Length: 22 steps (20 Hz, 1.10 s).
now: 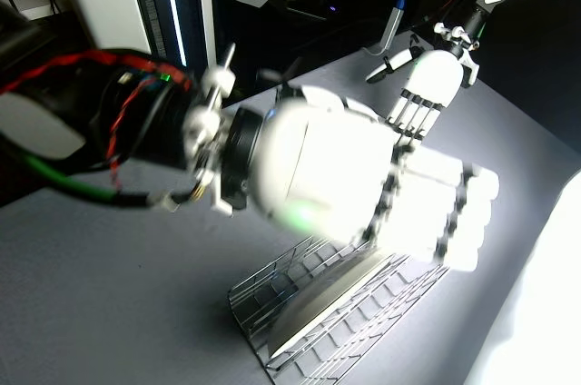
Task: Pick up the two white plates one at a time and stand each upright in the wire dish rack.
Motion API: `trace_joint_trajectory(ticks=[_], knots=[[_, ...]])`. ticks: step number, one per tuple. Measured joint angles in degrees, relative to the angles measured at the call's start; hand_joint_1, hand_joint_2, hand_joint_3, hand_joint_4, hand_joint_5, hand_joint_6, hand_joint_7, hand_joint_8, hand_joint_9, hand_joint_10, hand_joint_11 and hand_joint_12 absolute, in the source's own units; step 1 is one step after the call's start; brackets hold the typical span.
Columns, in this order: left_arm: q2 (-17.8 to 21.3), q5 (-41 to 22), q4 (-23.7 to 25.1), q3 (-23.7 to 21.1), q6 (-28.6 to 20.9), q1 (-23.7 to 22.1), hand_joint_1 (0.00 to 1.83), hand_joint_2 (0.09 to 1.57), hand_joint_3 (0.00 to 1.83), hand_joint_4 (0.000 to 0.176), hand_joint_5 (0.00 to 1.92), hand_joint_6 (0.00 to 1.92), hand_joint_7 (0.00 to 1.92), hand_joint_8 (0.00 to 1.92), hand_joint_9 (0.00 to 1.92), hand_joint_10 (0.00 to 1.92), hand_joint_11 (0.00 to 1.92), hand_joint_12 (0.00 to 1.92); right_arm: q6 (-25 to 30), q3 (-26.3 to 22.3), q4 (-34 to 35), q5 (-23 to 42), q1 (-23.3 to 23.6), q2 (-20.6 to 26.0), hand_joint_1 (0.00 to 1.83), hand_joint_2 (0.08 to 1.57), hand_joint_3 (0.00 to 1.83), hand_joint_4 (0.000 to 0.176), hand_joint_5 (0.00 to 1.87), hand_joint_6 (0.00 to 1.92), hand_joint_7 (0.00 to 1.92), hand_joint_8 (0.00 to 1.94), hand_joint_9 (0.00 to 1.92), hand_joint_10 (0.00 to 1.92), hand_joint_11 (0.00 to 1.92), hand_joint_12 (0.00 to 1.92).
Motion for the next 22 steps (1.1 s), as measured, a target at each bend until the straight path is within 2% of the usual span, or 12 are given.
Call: trace_joint_trajectory(ticks=[2,4,6,8,9,11,15,18,22], knots=[[-0.3,-0.3,-1.9,0.0,-0.1,2.3,0.00,1.00,0.00,0.000,0.07,0.00,0.05,0.00,0.04,0.00,0.00,0.17,0.0,-0.6,-8.8,2.1,-0.3,-0.1,0.59,0.74,0.00,0.000,0.00,0.00,0.00,0.00,0.00,0.00,0.00,0.00],[-0.3,-0.4,-3.4,-0.1,-0.1,3.5,0.00,1.00,0.00,0.000,0.07,0.00,0.05,0.00,0.04,0.00,0.00,0.18,0.0,-0.9,-16.4,3.3,-0.3,-0.9,0.50,0.72,0.00,0.000,0.00,0.00,0.00,0.00,0.00,0.00,0.00,0.00],[-0.5,-0.4,-3.9,-0.2,-0.1,3.8,0.00,1.00,0.00,0.000,0.08,0.00,0.06,0.00,0.04,0.00,0.00,0.21,0.1,-0.9,-22.3,4.2,-0.3,-1.4,0.55,0.72,0.00,0.000,0.00,0.00,0.00,0.00,0.00,0.00,0.00,0.00],[-0.5,-0.4,-4.0,-0.2,-0.1,3.8,0.00,1.00,0.00,0.000,0.09,0.00,0.06,0.00,0.05,0.00,0.00,0.19,0.1,-0.9,-27.9,5.9,-0.3,-1.9,0.85,0.72,0.00,0.000,0.00,0.00,0.00,0.00,0.00,0.00,0.00,0.00],[-0.5,-0.4,-3.8,-0.2,-0.1,3.6,0.00,1.00,0.00,0.000,0.09,0.00,0.05,0.00,0.04,0.00,0.00,0.17,0.2,-0.9,-31.1,6.5,-0.3,-2.1,0.94,0.72,0.00,0.000,0.00,0.00,0.00,0.00,0.00,0.00,0.00,0.00],[-0.5,-0.6,-2.3,-0.2,-0.1,2.3,0.00,1.00,0.00,0.000,0.09,0.00,0.06,0.00,0.03,0.00,0.00,0.14,0.2,-0.9,-34.9,6.9,-0.7,-2.5,1.01,0.77,0.00,0.000,0.00,0.00,0.00,0.00,0.00,0.00,0.00,0.00],[0.2,-1.5,1.2,-1.6,-0.5,-1.9,0.00,1.01,0.00,0.000,0.09,0.00,0.06,0.00,0.04,0.00,0.00,0.16,0.4,-0.9,-39.6,7.6,-1.6,-3.0,1.17,0.87,0.04,0.000,0.00,0.00,0.00,0.00,0.00,0.00,0.00,0.00],[1.2,-3.7,1.8,-1.0,-0.5,-5.1,0.00,1.00,0.00,0.000,0.08,0.00,0.05,0.00,0.03,0.00,0.00,0.16,0.5,-0.9,-41.9,7.8,-2.8,-3.1,1.34,0.95,0.02,0.000,0.00,0.00,0.00,0.00,0.00,0.00,0.00,0.00],[0.0,-0.7,1.7,0.7,-0.5,-7.6,0.00,1.01,0.00,0.000,0.08,0.00,0.05,0.00,0.03,0.00,0.00,0.16,0.5,-1.0,-41.5,8.9,-2.8,-3.3,1.35,0.96,0.02,0.000,0.00,0.00,0.00,0.00,0.00,0.00,0.00,0.00]])
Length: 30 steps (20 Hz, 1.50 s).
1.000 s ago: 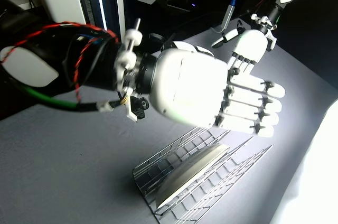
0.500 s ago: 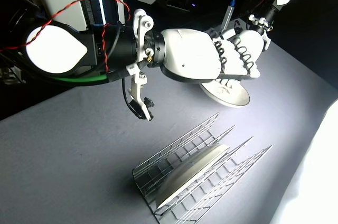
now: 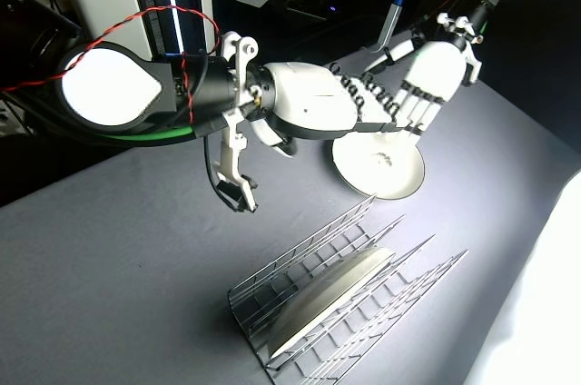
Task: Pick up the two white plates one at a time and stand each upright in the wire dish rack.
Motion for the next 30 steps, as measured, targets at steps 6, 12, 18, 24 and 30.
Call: trace_joint_trajectory(ticks=[6,12,18,24,30], knots=[[-2.5,4.7,-0.1,1.6,0.5,0.0,0.00,1.00,0.00,0.000,0.08,0.00,0.06,0.00,0.05,0.00,0.00,0.17,0.0,0.0,-0.3,0.5,0.0,0.0,1.36,0.98,0.01,0.000,0.00,0.00,0.00,0.00,0.00,0.00,0.00,0.00],[-4.2,6.7,-1.2,2.7,1.1,2.3,0.00,1.01,0.00,0.000,0.08,0.00,0.06,0.00,0.04,0.00,0.00,0.15,0.0,-0.3,-0.3,0.7,0.0,0.0,1.33,0.99,0.02,0.000,0.00,0.00,0.00,0.00,0.00,0.00,0.00,0.00],[-4.2,7.8,-4.0,1.5,1.2,5.4,0.00,1.00,0.00,0.000,0.06,0.00,0.03,0.00,0.01,0.00,0.00,0.06,0.0,-0.7,-0.3,0.9,0.0,0.1,1.38,1.02,0.01,0.000,0.00,0.00,0.00,0.00,0.00,0.00,0.00,0.00],[-4.0,8.0,-5.1,1.1,-0.3,6.3,0.00,1.01,0.00,0.000,0.06,0.00,0.03,0.00,0.01,0.00,0.00,0.05,0.0,-1.4,-0.2,0.9,-0.2,0.5,1.32,1.16,0.01,0.000,0.10,0.01,0.10,0.01,0.09,0.02,0.00,0.48],[-2.5,3.8,0.0,0.8,-1.1,0.2,0.00,1.01,0.00,0.000,0.06,0.00,0.03,0.00,0.01,0.00,0.00,0.04,0.0,-1.6,-0.3,0.9,-0.2,0.7,1.39,1.16,0.00,0.000,0.15,0.00,0.18,0.00,0.17,0.01,0.00,0.67]])
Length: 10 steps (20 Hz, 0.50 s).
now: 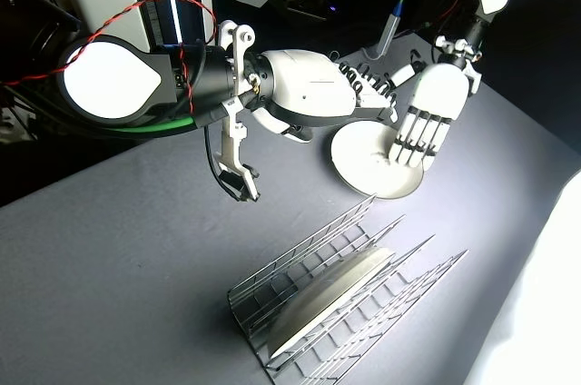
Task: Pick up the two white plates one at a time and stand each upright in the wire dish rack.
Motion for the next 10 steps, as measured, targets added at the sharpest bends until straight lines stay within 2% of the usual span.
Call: trace_joint_trajectory(ticks=[4,6,8,9,10], knots=[[-0.1,-1.2,0.8,2.0,0.5,-0.9,0.00,1.01,0.00,0.000,0.07,0.00,0.04,0.00,0.02,0.00,0.02,0.06,0.0,0.0,0.0,0.0,0.0,0.1,1.33,1.14,0.00,0.000,0.12,0.00,0.13,0.00,0.13,0.00,0.00,0.60],[-0.6,-1.9,3.0,2.9,2.4,-0.9,0.00,1.00,0.00,0.000,0.06,0.00,0.04,0.00,0.02,0.00,0.02,0.06,0.0,0.0,0.0,0.0,0.0,0.1,1.28,1.13,0.00,0.000,0.02,0.00,0.01,0.00,0.02,0.00,0.00,0.33],[-1.2,-2.7,2.8,4.0,4.0,-0.9,0.00,1.00,0.00,0.000,0.06,0.00,0.03,0.00,0.01,0.00,0.01,0.05,0.0,0.0,0.0,0.2,0.0,0.1,1.25,1.14,0.00,0.000,0.00,0.00,0.00,0.00,0.00,0.00,0.00,0.12],[-1.8,-3.0,2.7,5.0,4.1,-0.9,0.00,1.00,0.00,0.000,0.06,0.00,0.03,0.00,0.01,0.00,0.00,0.05,0.0,0.0,0.0,0.3,0.0,0.2,1.23,1.14,0.00,0.000,0.00,0.00,0.00,0.00,0.00,0.00,0.00,0.07],[-2.0,-3.0,2.6,5.3,4.1,-0.9,0.00,1.01,0.00,0.000,0.06,0.00,0.04,0.00,0.02,0.00,0.00,0.05,0.0,0.0,0.0,0.3,0.0,0.2,1.21,1.13,0.00,0.000,0.00,0.00,0.00,0.00,0.00,0.00,0.00,0.09]])
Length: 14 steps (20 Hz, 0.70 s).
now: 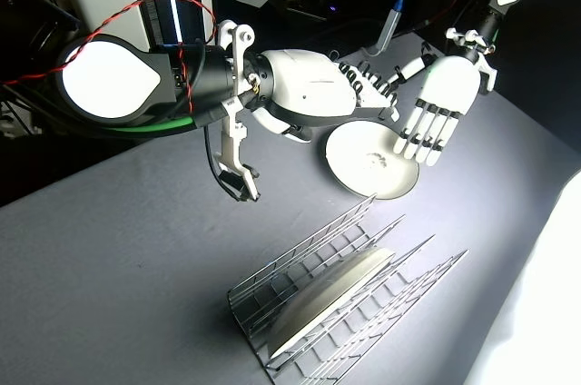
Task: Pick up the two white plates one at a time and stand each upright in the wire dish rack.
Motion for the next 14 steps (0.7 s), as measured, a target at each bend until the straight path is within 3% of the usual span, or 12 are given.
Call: trace_joint_trajectory(ticks=[2,5,6,14], knots=[[-0.5,0.0,-0.2,0.5,0.0,0.0,0.00,1.00,0.00,0.000,0.06,0.00,0.04,0.01,0.02,0.00,0.00,0.06,0.0,0.0,0.0,0.0,0.0,0.1,1.20,1.16,0.00,0.000,0.00,0.00,0.00,0.00,0.00,0.00,0.00,0.18],[-0.7,-0.1,-0.6,0.9,0.0,0.4,0.00,1.00,0.00,0.000,0.05,0.00,0.03,0.00,0.01,0.00,0.01,0.02,0.0,0.0,0.0,0.0,0.0,0.0,1.17,1.21,0.01,0.000,0.00,0.00,0.00,0.00,0.00,0.00,0.00,0.13],[-0.9,0.0,-1.0,1.2,0.0,1.0,0.00,1.00,0.00,0.000,0.06,0.01,0.03,0.01,0.02,0.01,0.03,0.03,0.0,0.0,0.0,0.0,0.0,0.1,1.18,1.23,0.01,0.000,0.00,0.00,0.00,0.00,0.00,0.00,0.00,0.22],[-1.4,1.1,-2.6,1.7,0.1,4.8,0.00,1.00,0.00,0.000,0.08,0.01,0.06,0.01,0.03,0.01,0.03,0.04,0.0,-0.1,0.0,0.0,-0.5,0.1,1.19,1.26,0.00,0.000,0.00,0.00,0.00,0.00,0.00,0.00,0.00,0.15]])
